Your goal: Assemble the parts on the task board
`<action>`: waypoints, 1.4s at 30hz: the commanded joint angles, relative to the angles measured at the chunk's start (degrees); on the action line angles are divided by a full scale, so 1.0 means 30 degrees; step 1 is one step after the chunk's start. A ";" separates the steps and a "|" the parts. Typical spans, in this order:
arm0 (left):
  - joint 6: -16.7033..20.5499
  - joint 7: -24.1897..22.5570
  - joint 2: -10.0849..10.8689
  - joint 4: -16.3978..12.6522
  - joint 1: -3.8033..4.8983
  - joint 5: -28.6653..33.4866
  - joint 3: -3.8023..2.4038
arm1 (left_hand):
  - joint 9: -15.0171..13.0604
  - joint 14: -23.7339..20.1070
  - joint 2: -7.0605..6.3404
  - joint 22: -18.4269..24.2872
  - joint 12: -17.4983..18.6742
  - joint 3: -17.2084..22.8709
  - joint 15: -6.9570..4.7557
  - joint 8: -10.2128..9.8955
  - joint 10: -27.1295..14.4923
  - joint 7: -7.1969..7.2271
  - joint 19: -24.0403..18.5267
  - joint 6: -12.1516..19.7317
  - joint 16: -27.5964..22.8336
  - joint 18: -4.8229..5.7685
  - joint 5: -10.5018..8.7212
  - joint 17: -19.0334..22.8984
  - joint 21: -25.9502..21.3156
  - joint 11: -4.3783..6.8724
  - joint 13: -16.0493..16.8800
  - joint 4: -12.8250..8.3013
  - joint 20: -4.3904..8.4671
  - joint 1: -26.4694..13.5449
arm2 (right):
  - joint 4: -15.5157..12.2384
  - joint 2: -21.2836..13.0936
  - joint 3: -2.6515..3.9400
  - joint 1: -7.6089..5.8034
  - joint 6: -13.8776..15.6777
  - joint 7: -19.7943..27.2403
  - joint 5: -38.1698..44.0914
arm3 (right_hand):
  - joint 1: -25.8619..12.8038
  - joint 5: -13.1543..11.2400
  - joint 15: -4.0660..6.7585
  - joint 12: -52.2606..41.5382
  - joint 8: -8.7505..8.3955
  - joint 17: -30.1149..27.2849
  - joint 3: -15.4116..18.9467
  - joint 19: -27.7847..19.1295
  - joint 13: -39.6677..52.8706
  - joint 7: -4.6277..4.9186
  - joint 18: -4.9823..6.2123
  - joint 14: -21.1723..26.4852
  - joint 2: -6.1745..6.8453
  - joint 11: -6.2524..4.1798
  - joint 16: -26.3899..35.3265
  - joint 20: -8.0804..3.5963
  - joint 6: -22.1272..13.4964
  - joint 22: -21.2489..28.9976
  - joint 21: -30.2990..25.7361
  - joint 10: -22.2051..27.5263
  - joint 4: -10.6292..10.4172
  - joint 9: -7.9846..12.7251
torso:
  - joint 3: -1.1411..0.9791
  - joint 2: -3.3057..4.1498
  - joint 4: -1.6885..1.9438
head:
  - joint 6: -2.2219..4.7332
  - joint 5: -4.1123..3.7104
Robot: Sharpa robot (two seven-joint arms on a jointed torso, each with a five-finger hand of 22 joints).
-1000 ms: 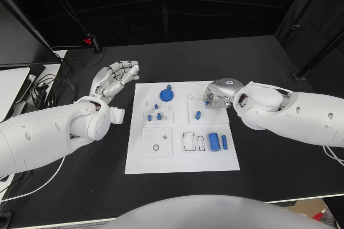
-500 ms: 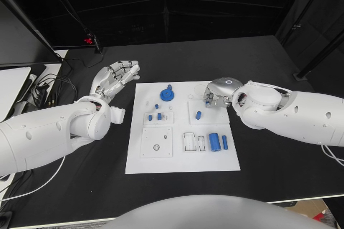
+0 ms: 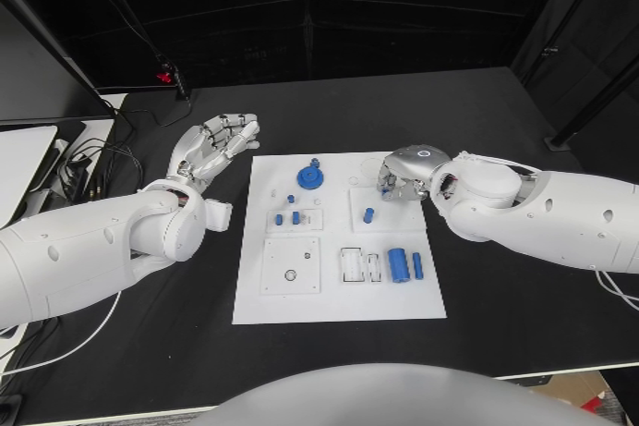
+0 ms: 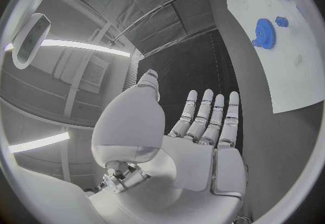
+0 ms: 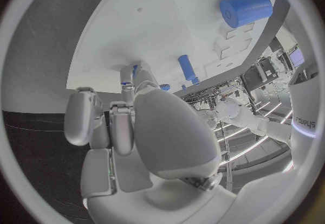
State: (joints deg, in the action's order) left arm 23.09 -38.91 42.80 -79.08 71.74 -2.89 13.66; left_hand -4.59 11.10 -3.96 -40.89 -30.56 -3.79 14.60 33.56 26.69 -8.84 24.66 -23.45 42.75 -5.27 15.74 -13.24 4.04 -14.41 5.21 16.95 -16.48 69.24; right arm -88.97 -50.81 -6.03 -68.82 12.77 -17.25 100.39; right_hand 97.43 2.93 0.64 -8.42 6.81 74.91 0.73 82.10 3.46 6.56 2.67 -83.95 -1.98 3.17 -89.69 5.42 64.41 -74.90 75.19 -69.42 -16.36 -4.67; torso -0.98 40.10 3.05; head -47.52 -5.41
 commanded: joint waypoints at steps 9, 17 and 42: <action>-0.0180 -0.2811 0.0021 0.0011 0.0027 0.0031 -0.0017 | 0.0026 -0.0145 0.0289 -0.0020 -0.0129 0.0109 0.0022 0.0160 -0.0153 -0.2619 0.0183 0.0171 0.0119 0.0006 0.0089 0.0066 -0.0008 -0.0053 -0.0029 -0.0009 -0.0052 0.0027 | -0.0040 -0.0088 -0.0053 0.0064 0.2137 0.0909 0.0024 | 0.0406 -0.0076 -0.0092 0.0396 0.0037 0.4914 -0.0269 -0.0007 -0.0009 0.0140 0.0319 -0.1993 0.0109 0.0147 -0.0051 0.0029 0.0097 -0.2812 -0.0084 -0.0278 -0.0061 0.0017 | -0.0005 -0.0008 -0.0009 | 0.0018 0.0036; -0.0177 -0.2800 0.0041 0.0039 0.0027 0.0031 -0.0017 | 0.0028 -0.0148 0.0299 -0.0044 -0.0145 0.0111 0.0021 0.0169 -0.0160 -0.2619 0.0204 0.0176 0.0133 0.0005 0.0102 0.0078 -0.0003 -0.0054 -0.0033 -0.0010 -0.0051 0.0032 | -0.0228 -0.0294 -0.0052 0.0066 0.3163 0.1417 -0.0087 | 0.0442 -0.0075 -0.0135 0.0521 0.0007 0.4963 -0.0340 0.0023 -0.0008 0.0198 0.0305 -0.2004 0.0141 0.0196 -0.0074 0.0065 0.0120 -0.2829 -0.0048 -0.0331 -0.0067 0.0032 | -0.0004 -0.0008 -0.0017 | 0.0007 0.0079; -0.0193 -0.2773 -0.0040 0.0202 0.0017 0.0031 -0.0017 | 0.0042 -0.0165 0.0354 -0.0034 -0.0231 0.0121 0.0020 0.0220 -0.0195 -0.2620 0.0231 0.0202 0.0203 0.0001 0.0178 0.0146 0.0007 -0.0055 -0.0053 -0.0014 -0.0051 0.0060 | -0.2087 -0.1571 -0.0028 0.0049 0.5755 0.3046 -0.0991 | 0.0538 -0.0070 -0.0184 0.0755 -0.0059 0.5011 -0.0476 0.0077 -0.0008 0.0288 0.0285 -0.2014 0.0229 0.0253 -0.0096 0.0123 0.0150 -0.2863 0.0021 -0.0400 -0.0060 0.0063 | 0.0000 -0.0015 -0.0002 | -0.0009 0.0355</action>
State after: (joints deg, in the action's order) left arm 23.02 -38.91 42.76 -78.47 71.72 -2.87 13.66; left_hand -4.53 11.10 -3.52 -40.96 -31.05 -3.80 14.60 34.07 26.49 -8.63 24.87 -23.24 43.15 -5.27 15.96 -12.85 4.05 -14.61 5.13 16.95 -16.68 69.26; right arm -94.79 -55.55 -6.16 -68.56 27.10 -10.12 98.43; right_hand 98.50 2.93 0.55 -6.38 6.59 74.92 -0.35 82.12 3.45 6.95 2.66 -84.02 -1.50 4.00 -89.69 5.45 64.79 -74.90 75.19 -70.24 -16.53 -4.50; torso -0.97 40.03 3.04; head -47.55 -4.66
